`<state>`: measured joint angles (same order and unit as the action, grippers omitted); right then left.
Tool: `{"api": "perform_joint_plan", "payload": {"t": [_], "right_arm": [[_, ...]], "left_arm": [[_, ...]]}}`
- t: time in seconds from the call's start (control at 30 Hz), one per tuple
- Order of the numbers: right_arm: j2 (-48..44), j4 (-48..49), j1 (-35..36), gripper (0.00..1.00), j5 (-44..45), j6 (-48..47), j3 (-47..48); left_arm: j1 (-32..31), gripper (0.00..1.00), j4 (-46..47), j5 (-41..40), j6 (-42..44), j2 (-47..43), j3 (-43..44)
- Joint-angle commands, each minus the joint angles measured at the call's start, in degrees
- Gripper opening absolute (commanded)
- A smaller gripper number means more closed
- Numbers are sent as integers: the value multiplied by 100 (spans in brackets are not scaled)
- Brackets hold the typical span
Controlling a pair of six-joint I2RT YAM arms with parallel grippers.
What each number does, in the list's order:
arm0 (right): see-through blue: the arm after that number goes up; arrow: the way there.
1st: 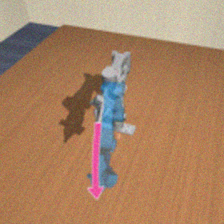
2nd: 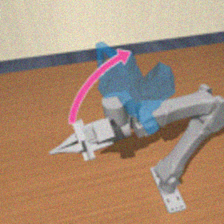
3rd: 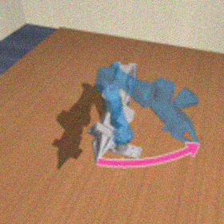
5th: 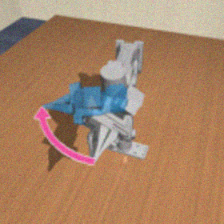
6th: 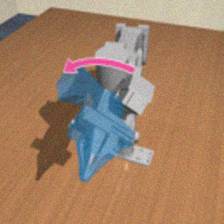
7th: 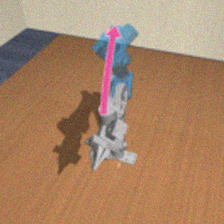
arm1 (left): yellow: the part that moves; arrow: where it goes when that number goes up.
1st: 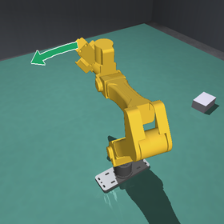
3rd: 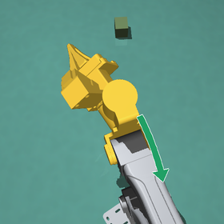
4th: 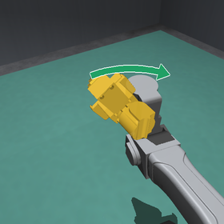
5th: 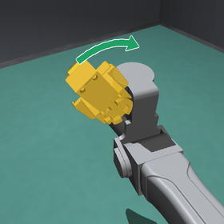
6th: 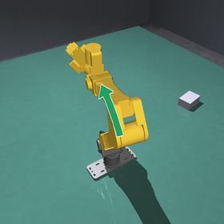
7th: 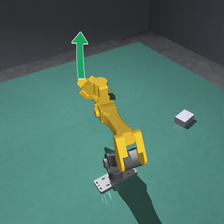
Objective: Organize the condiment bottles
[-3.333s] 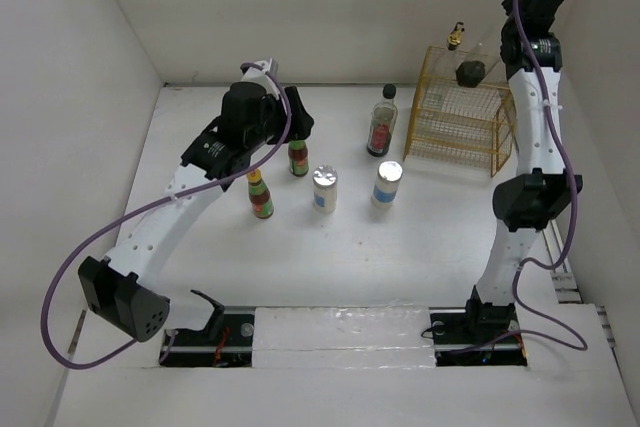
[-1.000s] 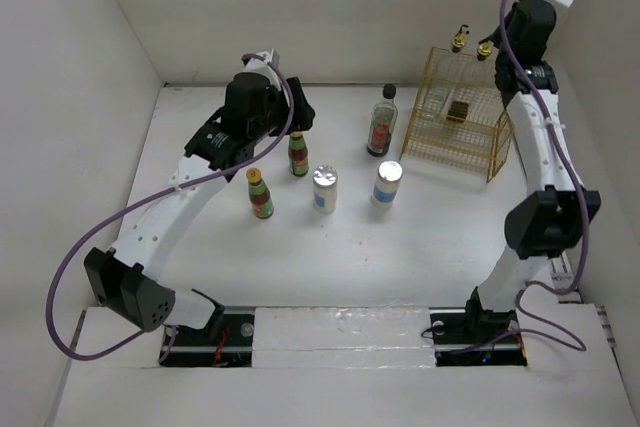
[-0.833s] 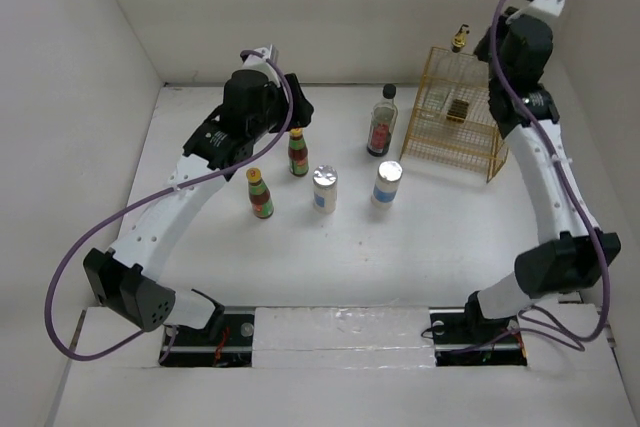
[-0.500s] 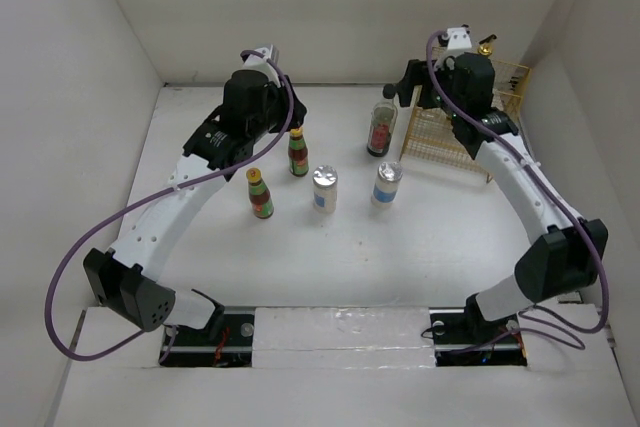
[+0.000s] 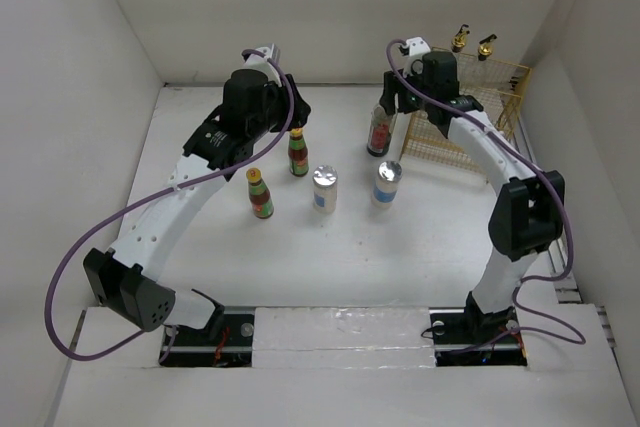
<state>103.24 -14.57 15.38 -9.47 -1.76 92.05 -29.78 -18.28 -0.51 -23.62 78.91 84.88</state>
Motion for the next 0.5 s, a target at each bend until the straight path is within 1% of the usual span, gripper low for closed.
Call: {"api": "perform_joint_plan", "payload": {"t": [0.0, 0.13, 0.17, 0.2, 0.23, 0.27, 0.3, 0.33, 0.37, 0.4, 0.43, 0.47], "right_arm": [[99, 367, 184, 68, 77, -88, 331], [240, 534, 255, 56, 192, -88, 252], [293, 612, 308, 56, 113, -88, 252], [293, 674, 378, 52, 113, -88, 252], [345, 675, 378, 41, 208, -88, 252], [346, 735, 448, 38, 261, -88, 252], [346, 736, 449, 38, 262, -88, 252], [346, 867, 501, 34, 262, -88, 252], [267, 929, 501, 19, 323, -88, 252], [214, 990, 571, 14, 428, -88, 252], [162, 1052, 572, 13, 490, -88, 252], [39, 1052, 572, 9, 490, -88, 304]], "left_arm": [[7, 38, 238, 60, 50, -43, 55], [7, 39, 238, 7, 50, -43, 55], [7, 39, 238, 7, 50, -43, 55], [7, 39, 238, 7, 50, -43, 55], [7, 39, 238, 7, 50, -43, 3], [7, 39, 238, 7, 50, -43, 2], [7, 40, 238, 7, 50, -43, 2], [7, 42, 238, 7, 50, -43, 2], [7, 44, 238, 68, 50, -43, -50], [7, 45, 290, 69, 50, -43, -51], [7, 46, 290, 69, 50, -43, -51], [7, 50, 290, 69, 50, -43, -51]]}}
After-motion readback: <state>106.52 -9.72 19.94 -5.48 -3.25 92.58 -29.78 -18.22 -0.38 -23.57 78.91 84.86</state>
